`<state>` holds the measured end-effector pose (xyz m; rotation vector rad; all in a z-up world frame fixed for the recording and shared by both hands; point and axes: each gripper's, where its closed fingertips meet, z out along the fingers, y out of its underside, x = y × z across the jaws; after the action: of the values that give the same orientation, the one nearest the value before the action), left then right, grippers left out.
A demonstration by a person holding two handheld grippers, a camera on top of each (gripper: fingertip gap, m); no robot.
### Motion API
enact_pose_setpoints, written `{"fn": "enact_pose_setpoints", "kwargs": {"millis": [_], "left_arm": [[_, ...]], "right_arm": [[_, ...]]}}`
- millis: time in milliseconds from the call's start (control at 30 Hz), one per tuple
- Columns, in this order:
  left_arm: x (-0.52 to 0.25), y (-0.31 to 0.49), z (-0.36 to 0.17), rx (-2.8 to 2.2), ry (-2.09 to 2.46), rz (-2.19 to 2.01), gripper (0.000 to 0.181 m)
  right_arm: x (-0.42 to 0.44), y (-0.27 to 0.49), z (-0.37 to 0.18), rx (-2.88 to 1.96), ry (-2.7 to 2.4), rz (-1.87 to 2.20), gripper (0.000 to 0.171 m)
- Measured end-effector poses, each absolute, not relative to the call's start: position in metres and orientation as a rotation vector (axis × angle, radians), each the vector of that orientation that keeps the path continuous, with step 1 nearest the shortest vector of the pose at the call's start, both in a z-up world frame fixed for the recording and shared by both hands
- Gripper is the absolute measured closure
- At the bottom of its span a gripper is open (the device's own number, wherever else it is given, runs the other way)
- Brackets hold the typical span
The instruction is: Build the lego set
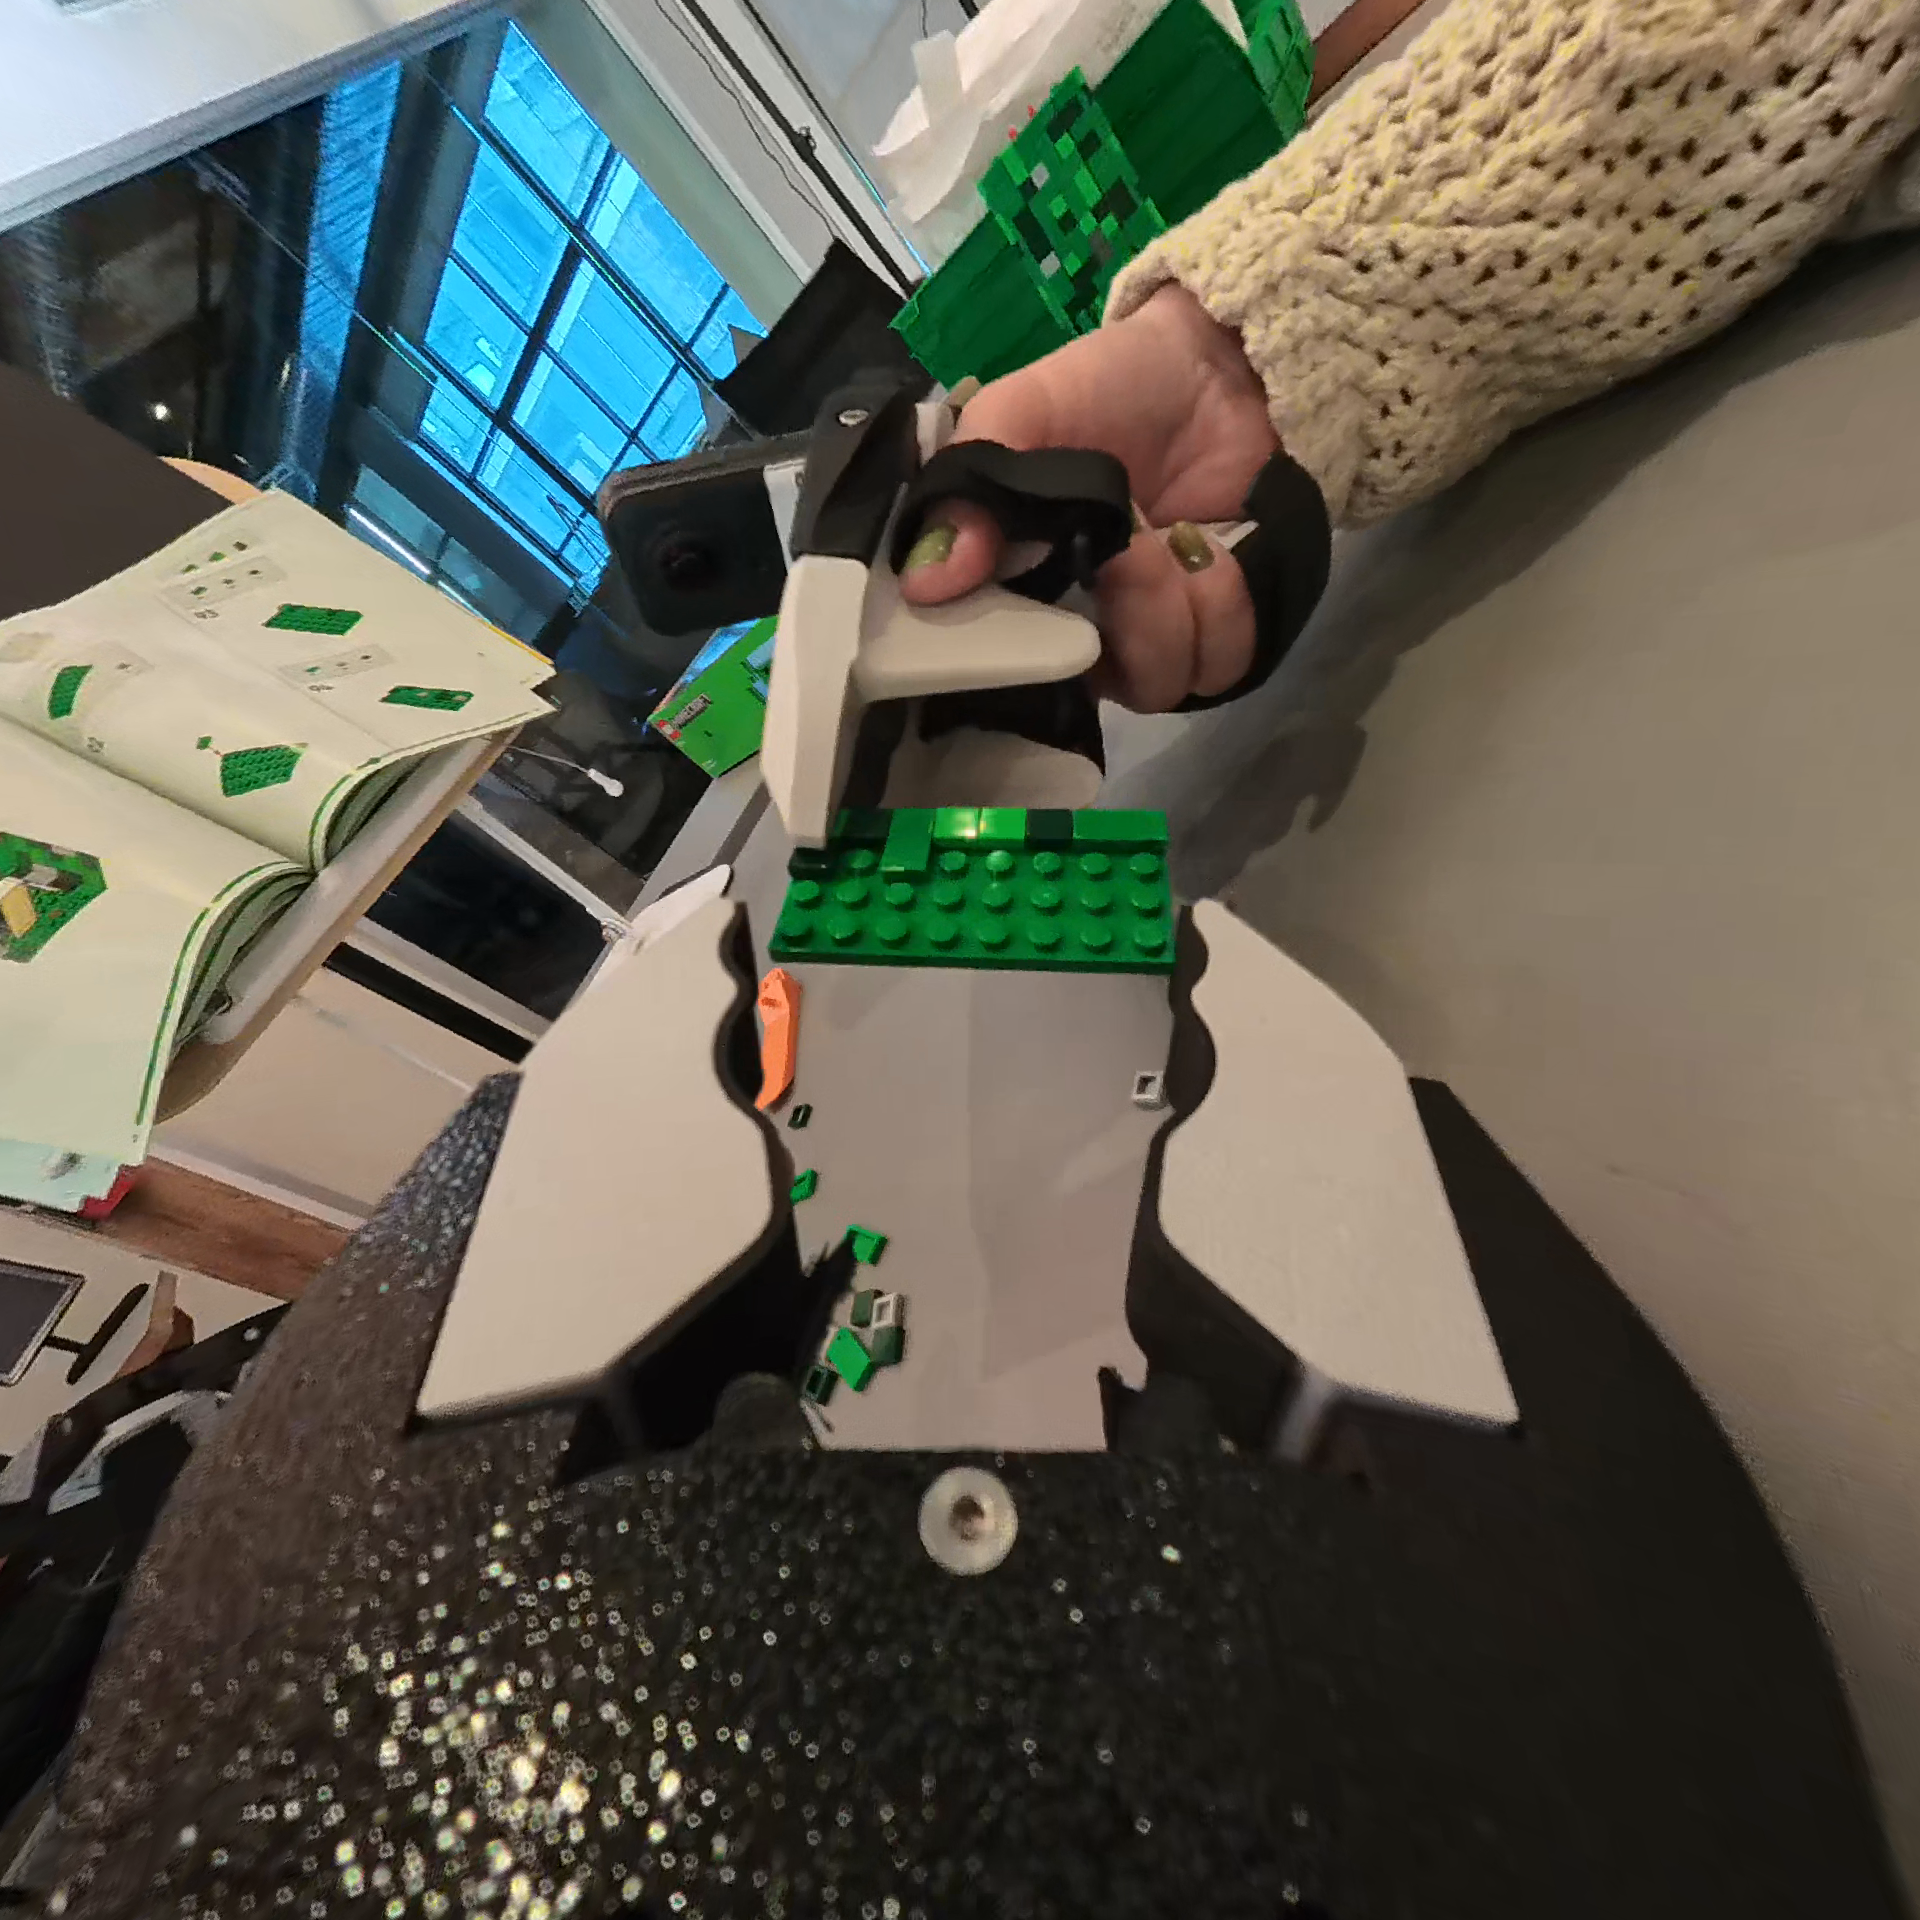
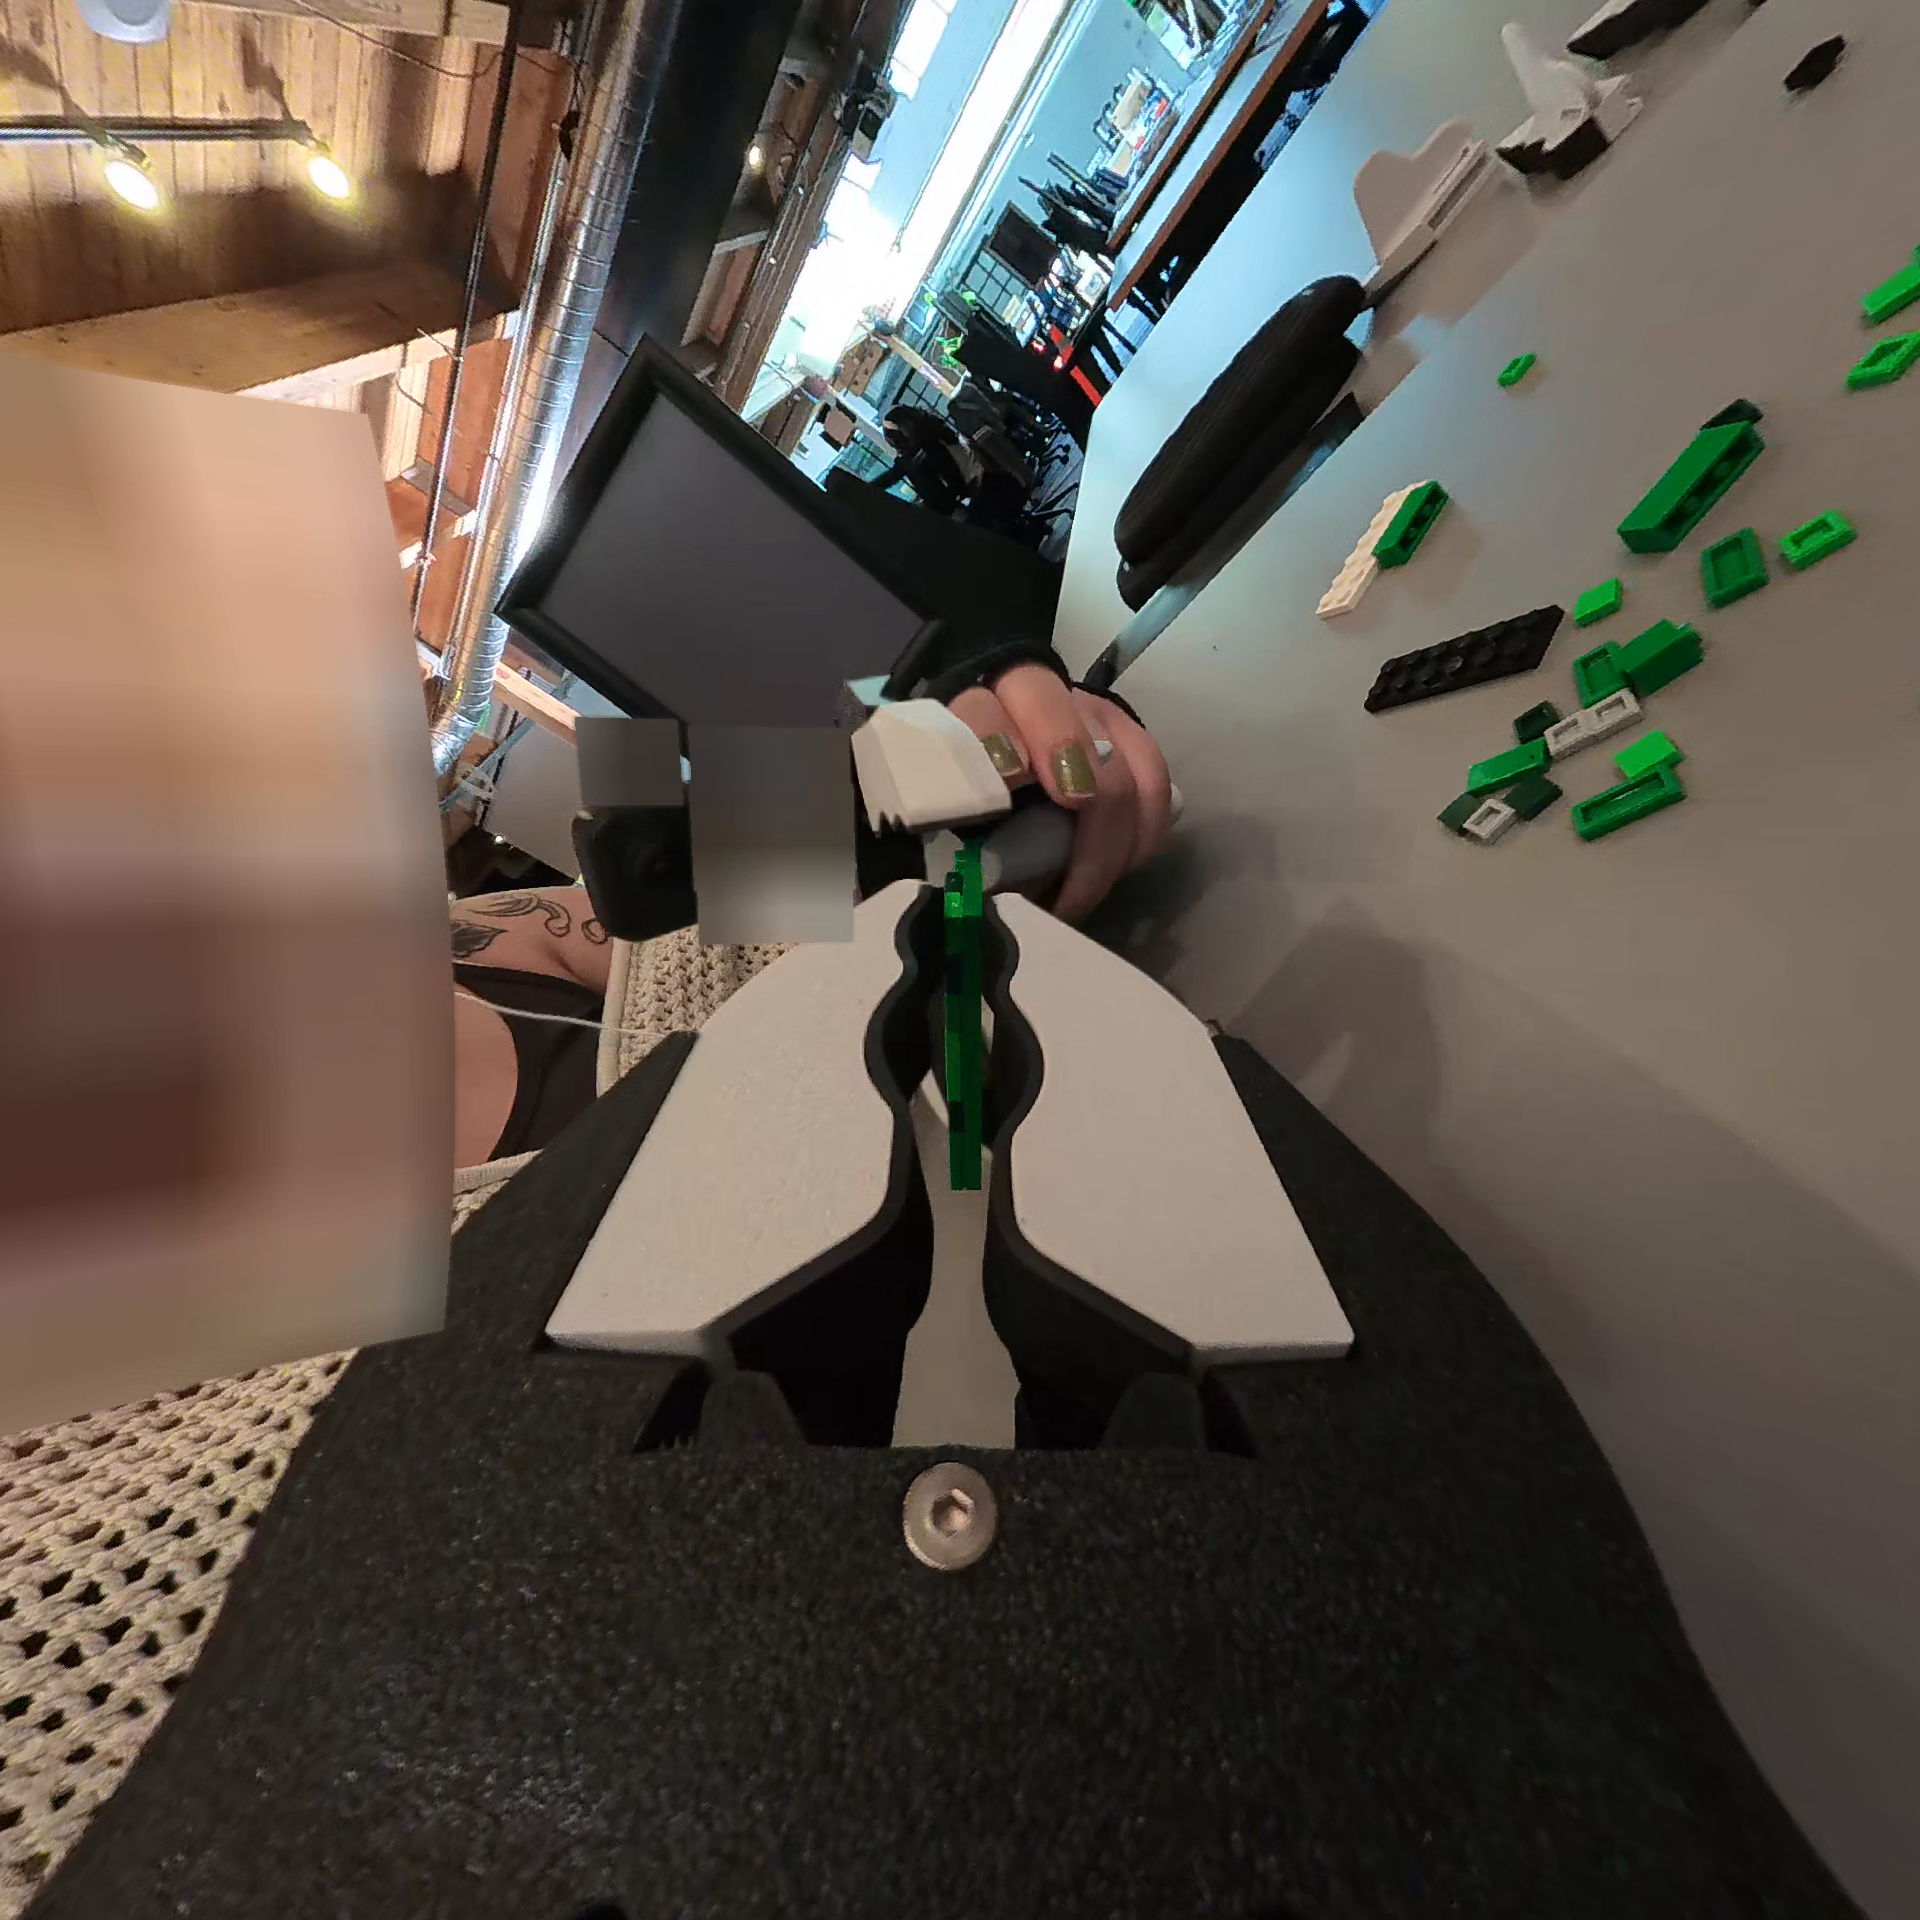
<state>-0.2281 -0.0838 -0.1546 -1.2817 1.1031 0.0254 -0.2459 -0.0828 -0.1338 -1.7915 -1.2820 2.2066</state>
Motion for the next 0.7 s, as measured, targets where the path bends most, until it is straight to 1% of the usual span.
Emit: {"fn": "enact_pose_setpoints", "kwargs": {"millis": [67,333,533,667,700], "left_arm": [[-0.227,-0.085,-0.155,-1.280,1.109,0.011,0.108],[-0.225,-0.086,-0.154,-1.282,1.103,-0.025,0.109],[-0.227,-0.084,-0.156,-1.304,1.104,-0.019,0.109],[-0.241,-0.077,-0.150,-1.317,1.042,0.000,0.109],[-0.248,-0.073,-0.151,-1.333,1.024,0.017,0.109]], "right_arm": [[-0.246,-0.084,-0.134,-1.789,-1.295,2.207,0.165],[-0.245,-0.083,-0.133,-1.780,-1.306,2.197,0.165],[-0.247,-0.081,-0.136,-1.721,-1.349,2.106,0.163],[-0.244,-0.067,-0.109,-1.462,-1.206,2.109,0.126],[-0.242,-0.059,-0.102,-1.405,-1.160,2.081,0.121]]}}
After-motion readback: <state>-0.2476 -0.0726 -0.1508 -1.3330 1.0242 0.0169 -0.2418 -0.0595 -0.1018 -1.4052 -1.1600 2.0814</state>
